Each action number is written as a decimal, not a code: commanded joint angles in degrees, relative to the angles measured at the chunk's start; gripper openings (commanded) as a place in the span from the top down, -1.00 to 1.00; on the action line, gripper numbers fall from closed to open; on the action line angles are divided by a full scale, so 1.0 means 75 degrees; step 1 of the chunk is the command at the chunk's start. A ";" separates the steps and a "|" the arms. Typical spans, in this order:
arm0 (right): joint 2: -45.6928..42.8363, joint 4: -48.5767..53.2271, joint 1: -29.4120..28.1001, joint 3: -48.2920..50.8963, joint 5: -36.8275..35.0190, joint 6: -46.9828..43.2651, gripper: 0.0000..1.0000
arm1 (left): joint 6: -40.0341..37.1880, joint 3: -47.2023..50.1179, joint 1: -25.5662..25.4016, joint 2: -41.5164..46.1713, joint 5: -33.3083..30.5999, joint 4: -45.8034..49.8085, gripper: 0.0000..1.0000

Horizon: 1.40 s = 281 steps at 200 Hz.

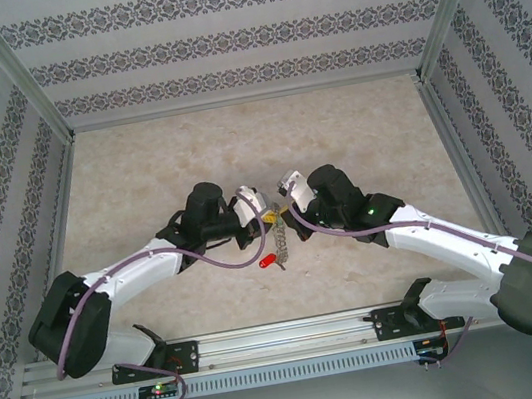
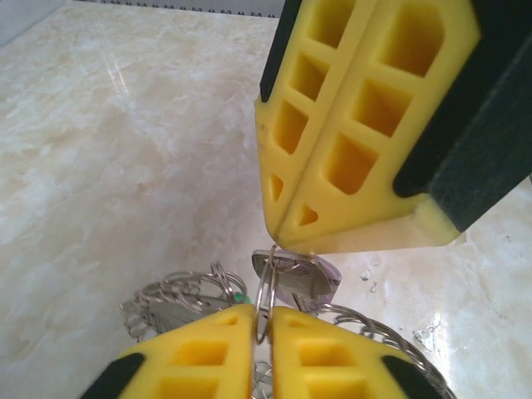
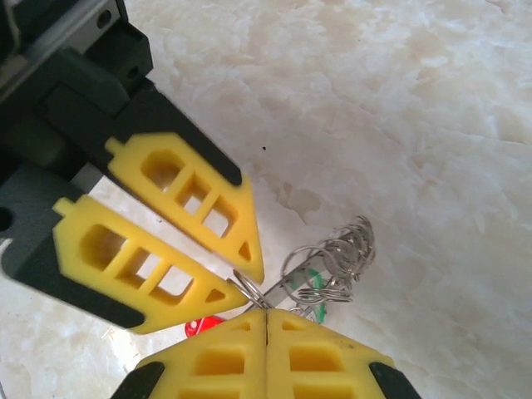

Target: Put the keys on the keyring

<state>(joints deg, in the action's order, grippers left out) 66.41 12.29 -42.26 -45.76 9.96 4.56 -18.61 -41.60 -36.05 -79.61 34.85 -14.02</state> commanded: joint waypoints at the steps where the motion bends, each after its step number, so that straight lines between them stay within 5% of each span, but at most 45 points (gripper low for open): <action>1: -0.0144 -0.0042 -0.0083 -0.0213 0.0073 -0.0095 1.00 | 0.0147 0.0141 -0.0056 0.0440 -0.0161 -0.0445 0.57; 57: -0.0055 -0.0078 -0.0082 -0.0265 -0.0112 -0.0120 1.00 | 0.0665 0.0852 0.0055 0.1465 -0.0669 -0.1038 -0.08; 92: -0.0060 -0.0048 -0.0088 -0.0309 -0.0096 -0.0139 1.00 | 0.1225 0.1366 0.0290 0.2286 -0.1215 -0.1293 -0.30; 120: -0.0089 -0.0041 -0.0105 -0.0321 -0.0051 -0.0140 1.00 | 0.1944 0.1357 0.0585 0.2616 -0.1469 -0.1361 -1.00; 139: -0.0094 -0.0065 -0.0116 -0.0309 -0.0034 -0.0172 1.00 | 0.2841 0.1232 0.0856 0.2573 -0.1833 -0.1346 -0.99; 158: -0.0065 -0.0051 -0.0115 -0.0303 -0.0051 -0.0173 1.00 | 0.4064 0.0933 0.0964 0.2500 -0.3244 -0.0646 -0.99; 193: 0.0001 -0.0120 -0.0122 -0.0308 -0.0042 -0.0128 1.00 | 0.2912 0.1130 0.1079 0.2257 -0.1673 -0.0999 -1.00; 226: 0.0077 -0.0094 -0.0134 -0.0344 0.0045 -0.0159 1.00 | 0.1181 0.0825 0.0913 0.1607 -0.0010 -0.0307 -0.59; 281: 0.0063 -0.0119 -0.0139 -0.0378 0.0105 -0.0181 1.00 | 0.0004 0.0207 0.0447 0.0749 0.0329 0.0075 -0.31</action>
<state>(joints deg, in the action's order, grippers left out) 66.81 12.29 -42.65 -46.74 9.93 4.12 -12.40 -36.64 -31.57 -72.58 33.30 -15.70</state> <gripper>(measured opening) 0.059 0.674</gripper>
